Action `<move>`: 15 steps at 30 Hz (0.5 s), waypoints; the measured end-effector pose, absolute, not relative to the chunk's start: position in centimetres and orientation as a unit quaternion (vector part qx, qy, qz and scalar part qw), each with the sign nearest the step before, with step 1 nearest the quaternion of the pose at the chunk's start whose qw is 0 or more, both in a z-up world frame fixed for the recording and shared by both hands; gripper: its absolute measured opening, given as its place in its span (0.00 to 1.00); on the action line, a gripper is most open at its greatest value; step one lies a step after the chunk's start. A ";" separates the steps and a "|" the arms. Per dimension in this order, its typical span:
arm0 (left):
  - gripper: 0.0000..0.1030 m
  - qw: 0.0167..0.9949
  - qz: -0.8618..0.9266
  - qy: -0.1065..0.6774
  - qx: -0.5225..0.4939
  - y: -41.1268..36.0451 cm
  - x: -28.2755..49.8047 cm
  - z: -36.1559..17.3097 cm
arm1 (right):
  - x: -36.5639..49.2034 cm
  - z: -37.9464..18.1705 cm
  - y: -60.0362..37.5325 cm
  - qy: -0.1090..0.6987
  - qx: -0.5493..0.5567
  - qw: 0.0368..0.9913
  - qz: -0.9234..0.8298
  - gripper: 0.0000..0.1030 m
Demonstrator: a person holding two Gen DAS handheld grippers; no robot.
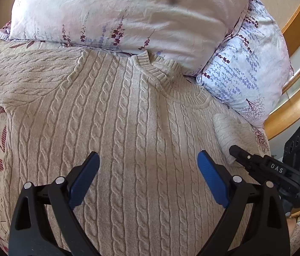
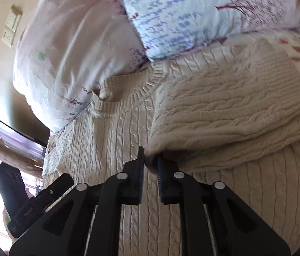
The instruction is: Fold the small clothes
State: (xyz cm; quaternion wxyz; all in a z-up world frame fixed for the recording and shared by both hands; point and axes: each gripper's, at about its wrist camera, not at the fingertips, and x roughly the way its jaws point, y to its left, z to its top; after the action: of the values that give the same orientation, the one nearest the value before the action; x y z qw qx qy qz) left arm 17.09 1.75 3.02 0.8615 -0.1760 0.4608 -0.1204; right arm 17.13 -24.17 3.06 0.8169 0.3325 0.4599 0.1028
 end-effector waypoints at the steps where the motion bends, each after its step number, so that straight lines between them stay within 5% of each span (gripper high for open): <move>1: 0.90 0.862 -0.122 0.460 -0.176 1.8 17.0 3.1 | 17.1 3.1 -24.6 0.459 0.344 0.813 0.102 0.32; 2: 0.90 0.862 -0.124 0.459 -0.176 1.8 16.9 3.1 | 16.9 3.3 -25.4 0.454 0.355 0.812 0.091 0.44; 3: 0.90 0.861 -0.125 0.459 -0.177 1.9 16.9 3.2 | 17.3 3.6 -26.1 0.448 0.363 0.813 0.080 0.47; 10: 0.82 0.862 -0.129 0.457 -0.181 2.0 17.2 3.8 | 18.4 3.3 -31.2 0.428 0.409 0.805 -0.028 0.46; 11: 0.82 0.863 -0.129 0.453 -0.183 2.1 17.2 3.9 | 18.3 3.3 -31.8 0.425 0.410 0.805 -0.045 0.45; 15: 0.82 0.865 -0.126 0.447 -0.190 2.9 17.2 4.3 | 19.1 4.2 -32.4 0.422 0.353 0.830 -0.091 0.10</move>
State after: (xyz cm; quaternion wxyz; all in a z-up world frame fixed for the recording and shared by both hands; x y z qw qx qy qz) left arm 17.15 2.90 4.26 0.8652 -0.1903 0.4465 -0.1260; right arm 19.09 -32.37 4.16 0.8303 0.3527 0.4219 -0.0910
